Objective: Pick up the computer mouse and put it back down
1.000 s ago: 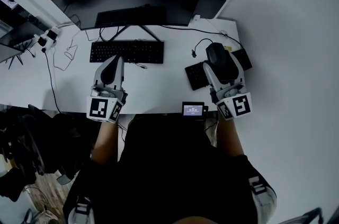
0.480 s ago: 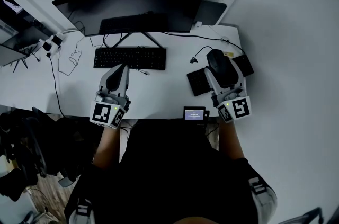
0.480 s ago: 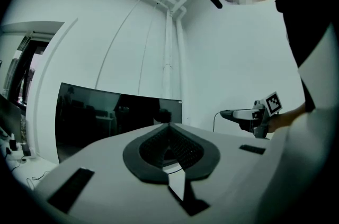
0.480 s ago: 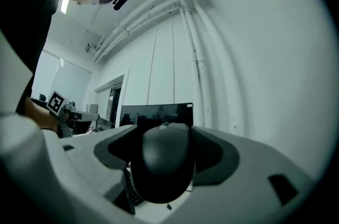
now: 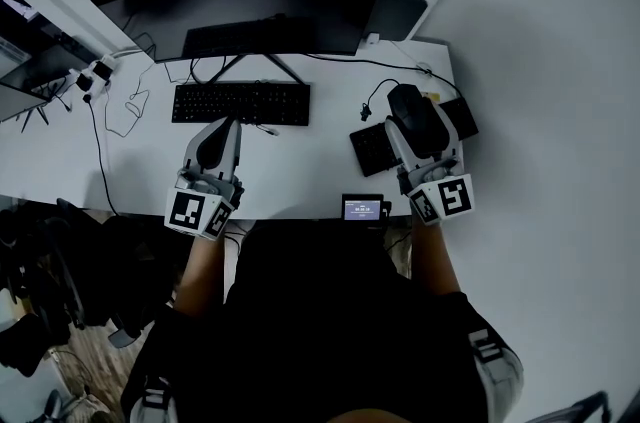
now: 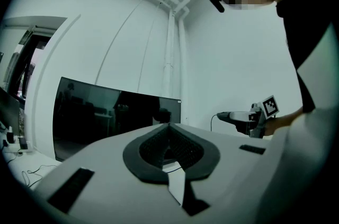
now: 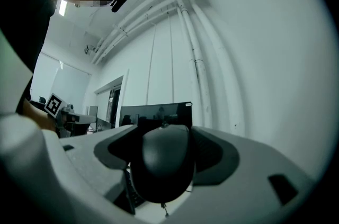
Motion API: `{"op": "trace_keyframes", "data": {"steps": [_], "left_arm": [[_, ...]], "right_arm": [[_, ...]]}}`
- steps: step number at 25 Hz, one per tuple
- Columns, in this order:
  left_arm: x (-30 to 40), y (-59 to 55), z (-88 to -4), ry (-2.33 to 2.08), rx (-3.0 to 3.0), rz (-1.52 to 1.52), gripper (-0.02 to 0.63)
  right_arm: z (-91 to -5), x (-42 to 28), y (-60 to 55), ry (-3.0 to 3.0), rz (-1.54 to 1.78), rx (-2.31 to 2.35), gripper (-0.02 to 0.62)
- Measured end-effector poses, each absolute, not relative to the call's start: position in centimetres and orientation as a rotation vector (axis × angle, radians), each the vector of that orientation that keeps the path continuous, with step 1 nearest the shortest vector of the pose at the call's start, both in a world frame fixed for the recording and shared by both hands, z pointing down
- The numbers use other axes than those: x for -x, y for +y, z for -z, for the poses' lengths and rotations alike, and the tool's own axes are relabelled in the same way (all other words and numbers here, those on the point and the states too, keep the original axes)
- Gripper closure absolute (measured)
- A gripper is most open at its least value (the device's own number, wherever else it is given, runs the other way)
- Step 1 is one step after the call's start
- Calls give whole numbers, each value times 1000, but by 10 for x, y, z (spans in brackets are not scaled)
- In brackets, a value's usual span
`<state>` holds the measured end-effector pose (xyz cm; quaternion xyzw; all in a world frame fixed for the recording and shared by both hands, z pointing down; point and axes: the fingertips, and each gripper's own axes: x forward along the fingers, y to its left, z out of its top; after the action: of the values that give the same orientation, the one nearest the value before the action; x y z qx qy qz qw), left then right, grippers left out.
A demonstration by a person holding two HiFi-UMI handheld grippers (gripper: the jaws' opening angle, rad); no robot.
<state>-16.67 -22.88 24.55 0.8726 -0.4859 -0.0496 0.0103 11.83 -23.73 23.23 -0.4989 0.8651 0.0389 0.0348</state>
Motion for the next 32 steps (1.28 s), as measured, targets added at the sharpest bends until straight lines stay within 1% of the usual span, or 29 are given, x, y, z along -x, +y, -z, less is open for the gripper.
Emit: {"op": "trace_keyframes", "data": {"steps": [9,20,24,32], "left_arm": [[179,-235,-263,-1550,-2636,124,611],[188,-257,-291,-1508,-2592,104,611],[191,-265,-308,-1473,-2568,84,611],[178,-275,-358,-1358,-2516,52,611]], "right_arm": [[-244,-105,-264,2692,-86,1499,281],[-269,-76,-335,2699,-53,1505,281],[-305,-66,-347,2729,24,1524,281],[-405,-47,-326,2839,334,1547,281]]}}
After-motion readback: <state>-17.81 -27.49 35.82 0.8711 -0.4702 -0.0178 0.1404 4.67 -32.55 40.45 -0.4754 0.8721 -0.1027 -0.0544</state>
